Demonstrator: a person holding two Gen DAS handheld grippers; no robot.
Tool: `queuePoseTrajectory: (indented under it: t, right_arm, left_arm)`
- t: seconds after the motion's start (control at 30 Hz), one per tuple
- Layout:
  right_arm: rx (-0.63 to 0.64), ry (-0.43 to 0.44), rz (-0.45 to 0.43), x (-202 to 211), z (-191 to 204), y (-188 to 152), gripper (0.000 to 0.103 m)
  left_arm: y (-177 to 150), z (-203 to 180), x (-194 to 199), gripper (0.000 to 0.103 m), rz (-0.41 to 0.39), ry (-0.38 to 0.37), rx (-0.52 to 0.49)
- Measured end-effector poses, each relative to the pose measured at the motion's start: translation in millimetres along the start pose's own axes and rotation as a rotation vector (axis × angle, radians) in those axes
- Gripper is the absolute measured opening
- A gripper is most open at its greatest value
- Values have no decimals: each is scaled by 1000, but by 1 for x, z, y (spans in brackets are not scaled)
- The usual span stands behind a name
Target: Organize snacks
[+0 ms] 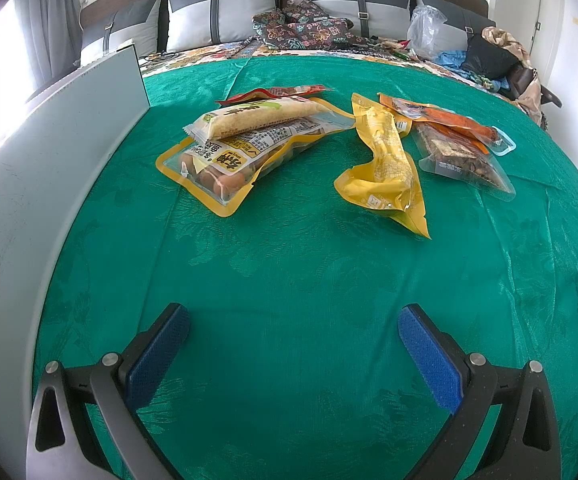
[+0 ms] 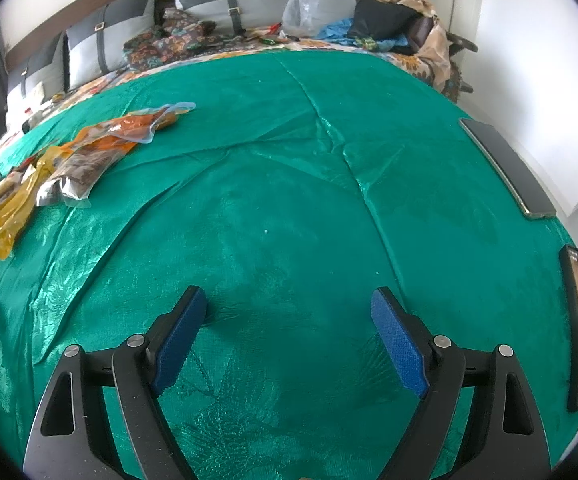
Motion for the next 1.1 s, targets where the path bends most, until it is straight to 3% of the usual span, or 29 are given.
queuePoseTrajectory:
  t: [0.3, 0.53, 0.67, 0.77, 0.9, 1.03, 1.1]
  right_arm:
    - [0, 0, 0, 0, 0, 0, 87]
    - [0, 0, 0, 1, 0, 0, 87]
    - [0, 1, 1, 0, 0, 0, 88]
    - [0, 1, 1, 1, 0, 0, 89]
    - [0, 1, 1, 1, 0, 0, 89]
    - [0, 1, 1, 1, -1, 0, 89]
    - [0, 1, 1, 1, -1, 0, 89]
  left_arm:
    - [-1, 0, 2, 103, 8, -9, -13]
    - [2, 23, 11, 102, 86, -68, -44]
    - [52, 43, 20, 102, 18, -40, -92]
    - [98, 48, 13, 96, 7, -58, -132]
    - [139, 35, -21, 95, 48, -70, -242]
    - [148, 23, -67, 94, 149, -69, -291]
    - [144, 23, -73, 57, 183, -133, -274]
Point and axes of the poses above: each gripper's, at about its wrist camera, not at the fingertips, and x roughly against the way its jaws point, z to its left, y to its top, the point moved 3 cm from there along -x, roughly the way its jaws point, and after that the axes turned 4 degrees about -z, right-handed, at the moved point
